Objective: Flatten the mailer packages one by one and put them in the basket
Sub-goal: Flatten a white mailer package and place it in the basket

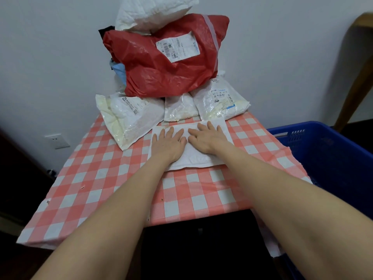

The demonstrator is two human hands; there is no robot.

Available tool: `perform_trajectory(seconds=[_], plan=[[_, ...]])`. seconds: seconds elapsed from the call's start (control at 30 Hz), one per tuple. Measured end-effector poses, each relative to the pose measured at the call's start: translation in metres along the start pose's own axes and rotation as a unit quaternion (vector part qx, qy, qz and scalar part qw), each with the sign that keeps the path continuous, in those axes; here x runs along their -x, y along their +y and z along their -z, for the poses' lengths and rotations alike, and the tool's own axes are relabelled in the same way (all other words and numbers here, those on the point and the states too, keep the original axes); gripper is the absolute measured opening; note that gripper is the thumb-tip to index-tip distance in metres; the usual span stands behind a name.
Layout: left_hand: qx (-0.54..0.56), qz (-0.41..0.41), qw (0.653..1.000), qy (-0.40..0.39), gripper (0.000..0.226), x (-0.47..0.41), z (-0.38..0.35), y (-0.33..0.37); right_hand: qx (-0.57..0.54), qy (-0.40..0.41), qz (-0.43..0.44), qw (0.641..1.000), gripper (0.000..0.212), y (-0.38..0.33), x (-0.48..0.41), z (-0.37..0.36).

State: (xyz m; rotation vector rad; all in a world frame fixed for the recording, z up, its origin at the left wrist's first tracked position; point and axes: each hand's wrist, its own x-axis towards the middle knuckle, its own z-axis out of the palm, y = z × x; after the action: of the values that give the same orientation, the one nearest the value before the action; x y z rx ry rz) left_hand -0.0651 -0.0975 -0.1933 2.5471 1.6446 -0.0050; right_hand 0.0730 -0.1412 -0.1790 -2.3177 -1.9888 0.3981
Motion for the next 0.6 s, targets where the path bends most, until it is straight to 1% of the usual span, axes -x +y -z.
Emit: perform_trajectory(seconds=[0.07, 0.13, 0.2, 0.27, 0.37, 0.5, 0.6], plan=[[0.014, -0.001, 1.000, -0.001, 0.052, 0.000, 0.008, 0.000, -0.052, 0.019, 0.008, 0.998, 0.055, 0.001, 0.001, 0.008], [0.020, -0.004, 0.999, 0.049, 0.052, -0.003, 0.018, 0.000, -0.099, 0.077, 0.001, 0.992, 0.055, 0.005, 0.002, 0.020], [0.013, -0.001, 0.997, 0.081, 0.052, -0.006, 0.027, -0.001, -0.069, 0.101, -0.013, 0.992, 0.056, 0.010, 0.004, 0.030], [0.018, 0.000, 0.998, 0.067, 0.053, -0.009, 0.032, 0.000, -0.032, 0.079, -0.019, 0.996, 0.057, 0.014, 0.005, 0.033], [0.043, -0.010, 0.999, 0.030, 0.053, -0.008, 0.030, 0.006, -0.007, 0.037, -0.014, 0.999, 0.058, 0.014, 0.007, 0.025], [0.023, -0.014, 0.999, -0.032, 0.052, -0.001, 0.009, 0.010, 0.022, -0.014, -0.004, 1.000, 0.057, 0.012, 0.009, 0.005], [0.009, -0.005, 1.000, -0.028, 0.052, 0.000, 0.002, 0.010, 0.017, -0.026, -0.011, 0.999, 0.057, 0.013, 0.009, 0.002]])
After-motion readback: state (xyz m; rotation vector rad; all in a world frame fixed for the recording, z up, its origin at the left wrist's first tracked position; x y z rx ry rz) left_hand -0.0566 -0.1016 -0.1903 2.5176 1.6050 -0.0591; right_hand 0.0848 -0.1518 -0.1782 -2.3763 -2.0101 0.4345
